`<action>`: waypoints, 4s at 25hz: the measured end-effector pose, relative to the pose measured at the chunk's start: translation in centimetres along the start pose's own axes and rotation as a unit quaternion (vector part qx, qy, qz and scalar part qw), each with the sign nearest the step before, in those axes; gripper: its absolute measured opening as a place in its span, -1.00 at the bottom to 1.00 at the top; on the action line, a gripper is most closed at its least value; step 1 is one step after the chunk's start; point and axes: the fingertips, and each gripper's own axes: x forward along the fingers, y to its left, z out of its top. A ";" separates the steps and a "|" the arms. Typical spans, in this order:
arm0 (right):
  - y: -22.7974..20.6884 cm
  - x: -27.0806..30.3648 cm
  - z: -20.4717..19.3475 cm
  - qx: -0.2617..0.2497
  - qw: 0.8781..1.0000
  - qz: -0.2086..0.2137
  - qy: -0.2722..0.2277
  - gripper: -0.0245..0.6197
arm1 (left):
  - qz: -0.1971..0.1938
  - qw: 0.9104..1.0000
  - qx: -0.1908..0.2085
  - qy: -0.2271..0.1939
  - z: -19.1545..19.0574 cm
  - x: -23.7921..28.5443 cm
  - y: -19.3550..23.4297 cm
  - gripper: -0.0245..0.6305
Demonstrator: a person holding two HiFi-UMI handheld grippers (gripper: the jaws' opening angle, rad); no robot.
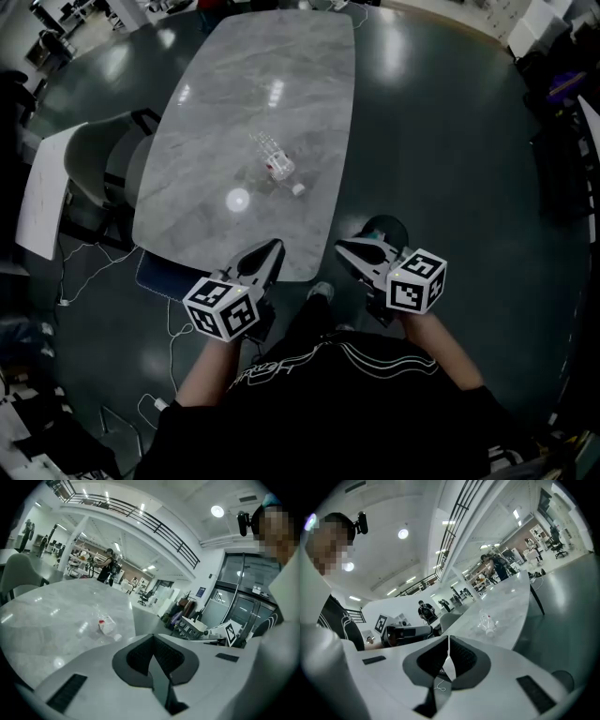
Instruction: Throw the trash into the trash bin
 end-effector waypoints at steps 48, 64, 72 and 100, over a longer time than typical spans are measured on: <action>-16.9 18.5 -3.3 -0.103 0.953 -0.213 0.190 -0.16 | 0.047 0.988 -0.145 0.031 0.9 3.6 16.7 -0.91; -15.3 17.1 -2.0 -0.069 0.968 -0.202 0.133 -0.37 | 0.056 0.989 -0.135 0.031 -0.4 2.3 14.2 -0.91; -12.9 11.3 -0.4 -0.064 0.973 -0.209 0.072 -0.38 | 0.030 0.992 -0.118 0.032 -1.7 2.7 9.7 -0.91; -1.5 -34.9 -0.4 -0.061 0.881 -0.408 -0.234 -0.37 | -0.211 0.971 0.094 0.052 -6.3 8.6 -27.6 -0.91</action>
